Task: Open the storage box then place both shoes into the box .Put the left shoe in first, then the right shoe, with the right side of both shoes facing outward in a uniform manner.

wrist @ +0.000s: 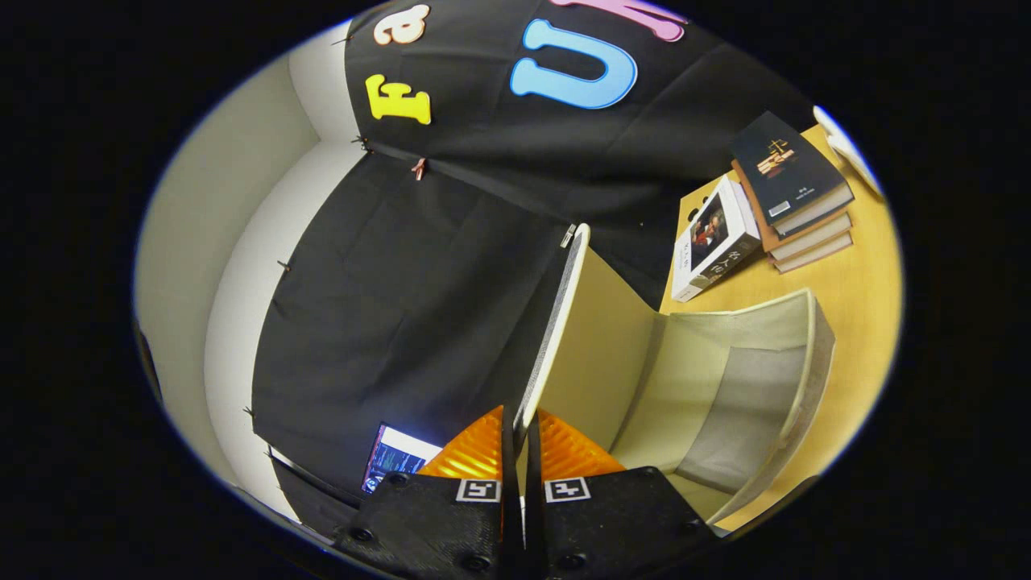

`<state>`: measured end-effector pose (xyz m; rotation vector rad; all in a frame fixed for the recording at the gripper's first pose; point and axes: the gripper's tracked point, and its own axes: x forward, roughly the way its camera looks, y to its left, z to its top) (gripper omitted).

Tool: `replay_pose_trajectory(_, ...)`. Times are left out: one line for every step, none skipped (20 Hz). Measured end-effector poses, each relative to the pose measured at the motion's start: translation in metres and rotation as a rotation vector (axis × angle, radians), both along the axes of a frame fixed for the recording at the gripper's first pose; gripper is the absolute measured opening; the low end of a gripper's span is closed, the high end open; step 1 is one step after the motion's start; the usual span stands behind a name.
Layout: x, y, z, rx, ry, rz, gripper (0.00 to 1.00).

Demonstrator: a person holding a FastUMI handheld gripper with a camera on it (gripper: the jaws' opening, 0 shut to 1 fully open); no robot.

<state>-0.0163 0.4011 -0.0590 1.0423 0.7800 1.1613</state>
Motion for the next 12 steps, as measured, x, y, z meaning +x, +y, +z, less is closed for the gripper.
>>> replay_pose_trajectory(-0.001,0.010,-0.002,-0.017,-0.003,0.006,0.05)
replay_pose_trajectory(-0.006,0.022,-0.004,-0.036,-0.006,0.016,0.05)
replay_pose_trajectory(-0.011,0.032,-0.003,-0.042,-0.013,0.033,0.05)
replay_pose_trajectory(-0.017,0.038,0.000,-0.043,-0.029,0.050,0.05)
replay_pose_trajectory(-0.027,0.043,0.009,-0.039,-0.048,0.072,0.09)
replay_pose_trajectory(-0.032,0.052,0.010,-0.047,-0.075,0.091,0.09)
replay_pose_trajectory(-0.036,0.055,0.008,-0.064,-0.105,0.107,0.17)
replay_pose_trajectory(-0.042,0.060,0.005,-0.084,-0.132,0.125,0.34)
replay_pose_trajectory(-0.047,0.065,0.004,-0.099,-0.148,0.145,0.51)
replay_pose_trajectory(-0.053,0.069,0.003,-0.107,-0.152,0.161,0.67)
replay_pose_trajectory(-0.055,0.072,0.002,-0.112,-0.154,0.167,0.81)
replay_pose_trajectory(-0.054,0.075,0.001,-0.116,-0.158,0.164,0.85)
